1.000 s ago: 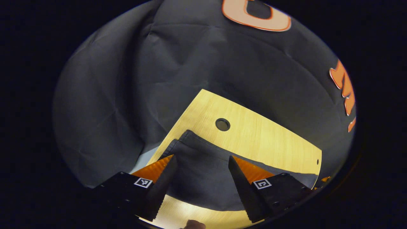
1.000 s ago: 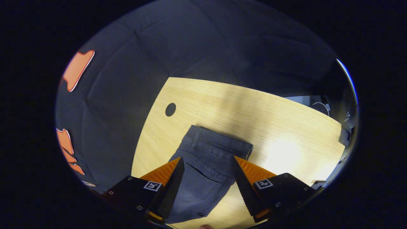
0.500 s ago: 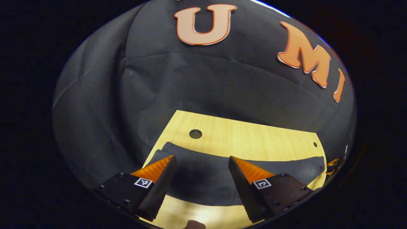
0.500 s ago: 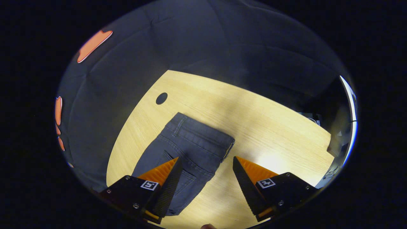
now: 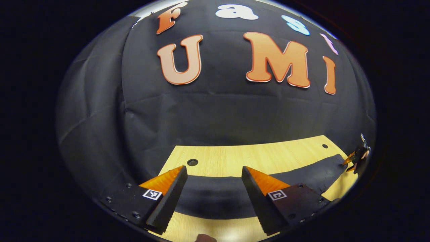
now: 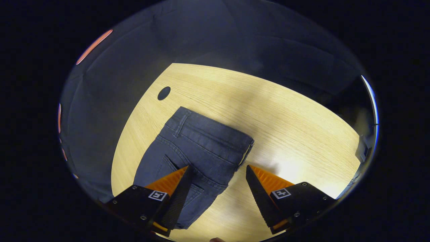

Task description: Grasp the waist and the cuffs of the jeans and fold them to make the two legs overlap; first hold the waist and fold one-third of the jeans toward the cuffs, then hold the cuffs and fold the remaining one-third in the same direction to finish folding.

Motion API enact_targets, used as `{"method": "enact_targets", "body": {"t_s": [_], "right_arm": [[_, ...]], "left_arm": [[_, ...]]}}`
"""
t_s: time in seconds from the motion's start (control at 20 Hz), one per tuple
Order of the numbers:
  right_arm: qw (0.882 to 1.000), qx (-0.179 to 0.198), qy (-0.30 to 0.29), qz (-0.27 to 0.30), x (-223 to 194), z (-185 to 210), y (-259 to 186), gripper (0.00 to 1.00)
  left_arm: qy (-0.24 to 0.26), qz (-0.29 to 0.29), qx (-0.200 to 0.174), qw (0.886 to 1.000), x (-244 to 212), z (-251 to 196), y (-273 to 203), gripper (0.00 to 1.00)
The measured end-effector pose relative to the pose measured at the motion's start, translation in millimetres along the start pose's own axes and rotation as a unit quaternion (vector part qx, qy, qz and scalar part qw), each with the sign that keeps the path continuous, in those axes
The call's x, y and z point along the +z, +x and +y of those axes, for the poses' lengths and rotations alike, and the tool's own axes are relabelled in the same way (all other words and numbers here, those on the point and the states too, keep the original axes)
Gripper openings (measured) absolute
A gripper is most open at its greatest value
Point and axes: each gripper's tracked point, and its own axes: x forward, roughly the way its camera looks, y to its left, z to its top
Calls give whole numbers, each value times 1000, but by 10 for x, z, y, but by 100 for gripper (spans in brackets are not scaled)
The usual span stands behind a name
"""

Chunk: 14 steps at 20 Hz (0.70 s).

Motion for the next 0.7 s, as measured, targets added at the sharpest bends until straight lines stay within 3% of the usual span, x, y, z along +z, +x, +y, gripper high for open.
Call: {"method": "enact_targets", "body": {"t_s": [0.25,0.3,0.35,0.4,0.45,0.6,0.7], "right_arm": [[1000,-4,5,-1,62,14,106,97],[1000,-6,3,3,40,14,133,88],[1000,-10,-11,3,65,-3,137,94],[1000,-17,-19,9,38,-22,151,82],[1000,-12,-23,18,6,27,193,77],[1000,-1,-6,30,-14,156,250,36],[1000,7,11,28,-32,136,193,36]], "left_arm": [[33,17,-19,999,-101,-464,-88,99],[37,19,-20,999,-119,-518,-110,99],[41,22,-24,999,-140,-573,-121,99],[43,24,-24,998,-154,-612,-126,99],[44,28,-25,998,-179,-653,-125,99],[43,36,-20,998,-225,-712,-150,99],[45,38,-18,998,-245,-724,-179,99]]}}
